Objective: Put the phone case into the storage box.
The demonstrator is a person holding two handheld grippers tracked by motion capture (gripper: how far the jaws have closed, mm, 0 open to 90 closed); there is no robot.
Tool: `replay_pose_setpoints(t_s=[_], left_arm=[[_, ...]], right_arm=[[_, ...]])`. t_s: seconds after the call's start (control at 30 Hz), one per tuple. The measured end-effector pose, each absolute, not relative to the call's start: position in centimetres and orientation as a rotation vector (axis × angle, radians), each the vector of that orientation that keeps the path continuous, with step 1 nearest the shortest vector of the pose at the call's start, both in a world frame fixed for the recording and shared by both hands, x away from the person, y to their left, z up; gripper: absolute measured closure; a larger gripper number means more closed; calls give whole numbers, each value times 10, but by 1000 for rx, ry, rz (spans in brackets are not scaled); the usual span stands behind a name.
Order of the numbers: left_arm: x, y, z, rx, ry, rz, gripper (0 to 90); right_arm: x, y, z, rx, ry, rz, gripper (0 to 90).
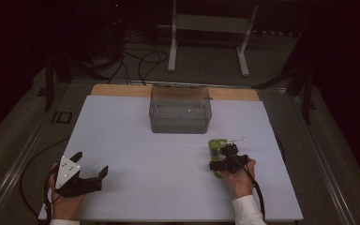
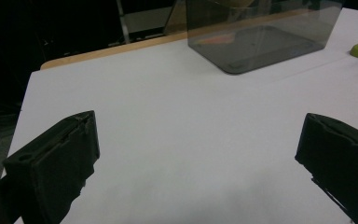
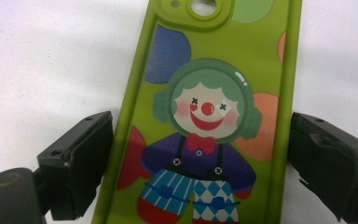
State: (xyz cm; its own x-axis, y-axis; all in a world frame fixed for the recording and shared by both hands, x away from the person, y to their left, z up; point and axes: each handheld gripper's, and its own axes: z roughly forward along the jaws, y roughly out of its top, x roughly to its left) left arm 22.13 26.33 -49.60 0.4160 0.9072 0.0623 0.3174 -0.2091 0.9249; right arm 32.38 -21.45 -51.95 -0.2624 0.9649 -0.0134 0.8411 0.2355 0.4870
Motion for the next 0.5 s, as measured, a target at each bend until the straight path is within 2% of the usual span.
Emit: replay_pose_setpoints(t_s=[0.1, 0.5], left_arm=[[221, 263, -496, 1746, 1068, 796, 0], [222, 263, -496, 1736, 1073, 779, 0]], right_arm=[[322, -215, -518, 1680, 2194, 564, 141], [320, -217, -517, 1641, 2214, 583, 157]])
